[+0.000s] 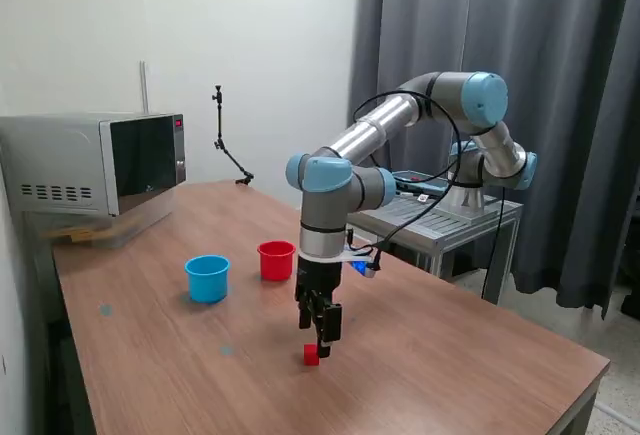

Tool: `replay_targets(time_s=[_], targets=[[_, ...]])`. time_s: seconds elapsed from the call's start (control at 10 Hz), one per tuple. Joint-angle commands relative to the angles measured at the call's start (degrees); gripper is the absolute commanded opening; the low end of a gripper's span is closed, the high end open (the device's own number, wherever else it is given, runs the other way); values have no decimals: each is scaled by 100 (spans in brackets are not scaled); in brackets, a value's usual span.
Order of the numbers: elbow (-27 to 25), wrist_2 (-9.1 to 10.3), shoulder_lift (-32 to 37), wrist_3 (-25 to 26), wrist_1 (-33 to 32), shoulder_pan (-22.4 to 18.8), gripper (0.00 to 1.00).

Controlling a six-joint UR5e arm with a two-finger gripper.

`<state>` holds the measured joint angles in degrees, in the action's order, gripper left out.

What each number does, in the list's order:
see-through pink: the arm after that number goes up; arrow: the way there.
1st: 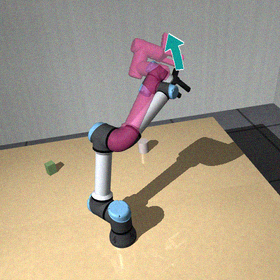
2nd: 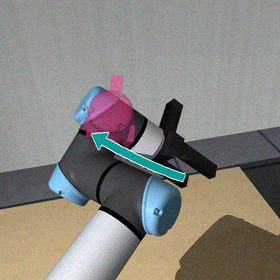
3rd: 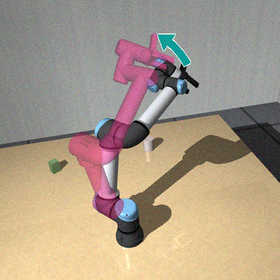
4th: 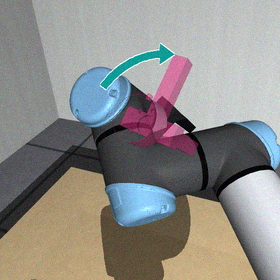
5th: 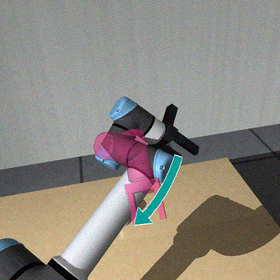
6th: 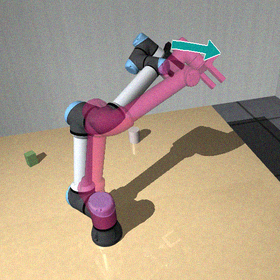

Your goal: Place red objects in the red bin, and blue objects in the blue bin.

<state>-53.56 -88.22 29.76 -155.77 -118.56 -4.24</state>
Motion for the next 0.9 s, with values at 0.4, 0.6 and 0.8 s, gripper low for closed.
replay_targets(time_s=[0.4, 0.6, 0.8], targets=[[153, -11, -137, 2, 88, 2, 100], [153, -11, -137, 2, 97, 2, 100], [153, 7, -154, 2, 97, 2, 100]])
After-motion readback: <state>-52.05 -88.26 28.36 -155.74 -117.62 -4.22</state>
